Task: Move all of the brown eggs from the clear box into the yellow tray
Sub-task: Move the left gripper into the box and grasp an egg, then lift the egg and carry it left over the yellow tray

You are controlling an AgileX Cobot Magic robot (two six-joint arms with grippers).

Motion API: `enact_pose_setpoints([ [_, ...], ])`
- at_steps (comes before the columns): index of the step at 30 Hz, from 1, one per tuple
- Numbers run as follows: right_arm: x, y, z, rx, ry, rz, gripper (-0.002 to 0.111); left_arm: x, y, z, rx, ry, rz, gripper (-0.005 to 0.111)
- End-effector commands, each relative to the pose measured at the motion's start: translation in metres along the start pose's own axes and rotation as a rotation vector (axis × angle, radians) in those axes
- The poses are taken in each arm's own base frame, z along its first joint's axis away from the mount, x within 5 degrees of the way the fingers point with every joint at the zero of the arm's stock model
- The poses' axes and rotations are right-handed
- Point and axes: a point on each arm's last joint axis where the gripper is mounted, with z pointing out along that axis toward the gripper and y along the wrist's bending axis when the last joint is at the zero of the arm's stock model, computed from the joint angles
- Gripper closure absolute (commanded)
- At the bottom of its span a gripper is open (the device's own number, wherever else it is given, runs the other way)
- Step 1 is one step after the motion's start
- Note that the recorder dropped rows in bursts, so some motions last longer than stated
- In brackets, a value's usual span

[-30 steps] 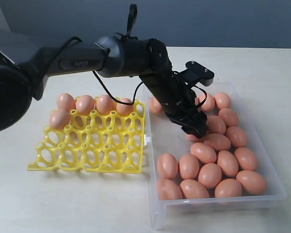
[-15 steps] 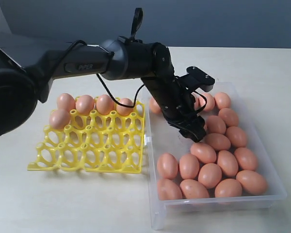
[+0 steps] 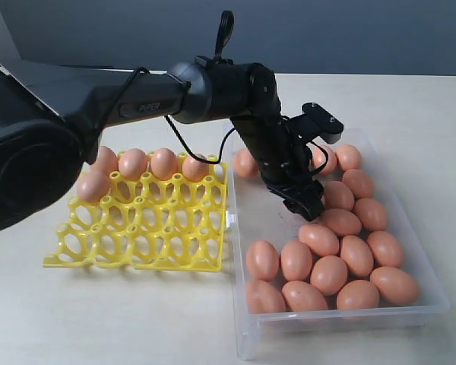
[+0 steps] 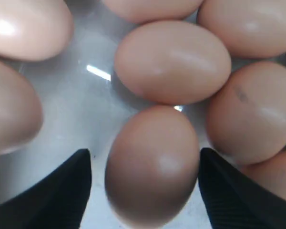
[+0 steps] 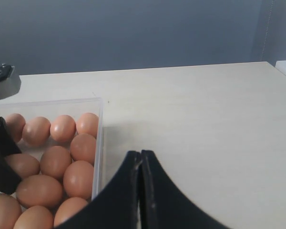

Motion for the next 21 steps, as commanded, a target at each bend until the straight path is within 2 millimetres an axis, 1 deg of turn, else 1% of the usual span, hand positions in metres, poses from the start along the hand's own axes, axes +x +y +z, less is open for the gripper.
enact_pose_setpoints([
  [1, 0.0, 0.0, 0.0, 0.0, -0.009, -0.005, 0.109, -0.004, -0.001, -0.003, -0.008, 0.01, 0.032, 0.046],
  [3, 0.0, 0.0, 0.0, 0.0, -0.009, -0.005, 0.109, -0.005, -0.001, -0.004, -0.012, 0.004, 0.037, 0.048],
  [6, 0.0, 0.0, 0.0, 0.0, -0.009, -0.005, 0.109, -0.008, 0.0, -0.006, -0.017, -0.009, 0.041, 0.059],
  [14, 0.0, 0.0, 0.0, 0.0, -0.009, -0.005, 0.109, -0.008, -0.001, -0.007, -0.011, -0.006, 0.051, 0.107],
  [17, 0.0, 0.0, 0.0, 0.0, -0.009, -0.005, 0.109, -0.01, -0.003, -0.01, -0.005, -0.011, 0.038, 0.106],
  [19, 0.0, 0.0, 0.0, 0.0, -0.009, -0.005, 0.109, -0.015, -0.005, -0.021, 0.0, -0.04, -0.021, 0.106],
  [20, 0.0, 0.0, 0.0, 0.0, -0.009, -0.005, 0.109, -0.019, -0.006, -0.032, -0.006, -0.065, -0.042, 0.106],
  [21, 0.0, 0.0, 0.0, 0.0, -0.009, -0.005, 0.109, -0.02, -0.005, -0.037, -0.008, -0.074, -0.044, 0.106],
])
